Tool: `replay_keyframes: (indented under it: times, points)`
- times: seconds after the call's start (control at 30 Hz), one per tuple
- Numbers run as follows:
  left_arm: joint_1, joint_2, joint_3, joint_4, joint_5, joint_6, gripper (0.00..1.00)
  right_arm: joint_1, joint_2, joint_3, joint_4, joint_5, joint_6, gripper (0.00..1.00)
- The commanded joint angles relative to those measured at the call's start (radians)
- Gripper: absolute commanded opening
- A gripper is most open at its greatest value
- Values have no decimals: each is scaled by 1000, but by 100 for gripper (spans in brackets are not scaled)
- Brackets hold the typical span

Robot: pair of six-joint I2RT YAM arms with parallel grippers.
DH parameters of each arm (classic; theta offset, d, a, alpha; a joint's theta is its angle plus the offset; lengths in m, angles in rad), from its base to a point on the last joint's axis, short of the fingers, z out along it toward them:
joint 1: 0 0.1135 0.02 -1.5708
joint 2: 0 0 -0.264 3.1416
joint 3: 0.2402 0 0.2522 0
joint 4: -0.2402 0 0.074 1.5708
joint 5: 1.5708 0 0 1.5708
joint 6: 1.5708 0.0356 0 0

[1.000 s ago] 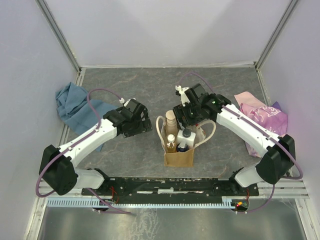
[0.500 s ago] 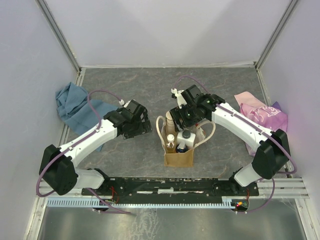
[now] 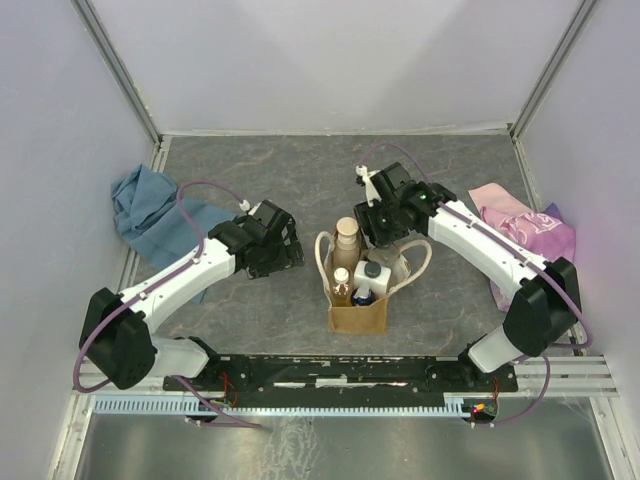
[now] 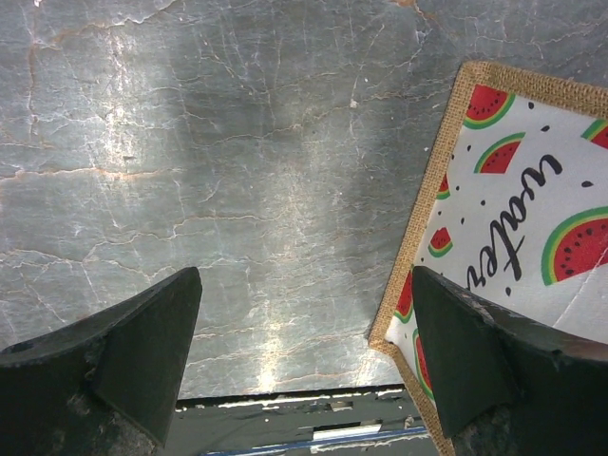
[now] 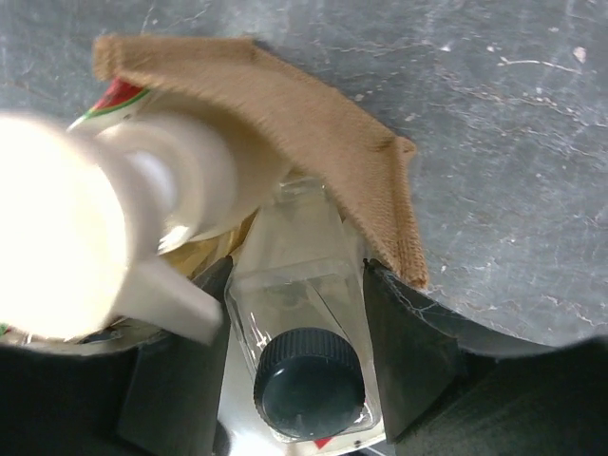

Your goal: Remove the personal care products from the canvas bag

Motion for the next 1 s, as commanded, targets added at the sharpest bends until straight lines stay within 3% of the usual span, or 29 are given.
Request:
replay_keyframes:
  times: [0.0, 0.2, 0.5, 0.57, 0.73, 0.97]
  points:
    - [-4, -20, 2, -5, -6, -25, 97, -72, -12, 12, -70, 57, -4, 42]
    - [-5, -31, 10, -2, 8, -28, 97, -73, -16, 16, -121, -12, -72, 60]
    - [-22, -184, 47, 64, 33, -12, 94, -71, -16, -9, -154, -38, -87, 68]
    - [-24, -240, 50, 78, 9, -15, 94, -71, -23, -14, -152, -35, -87, 65]
    - [-23, -248, 138, 1, -39, 15, 93, -71, -48, 3, -140, -18, -78, 44]
    - [-23, -224, 153, -22, -26, 17, 93, -71, -75, 97, -133, -18, -37, 39]
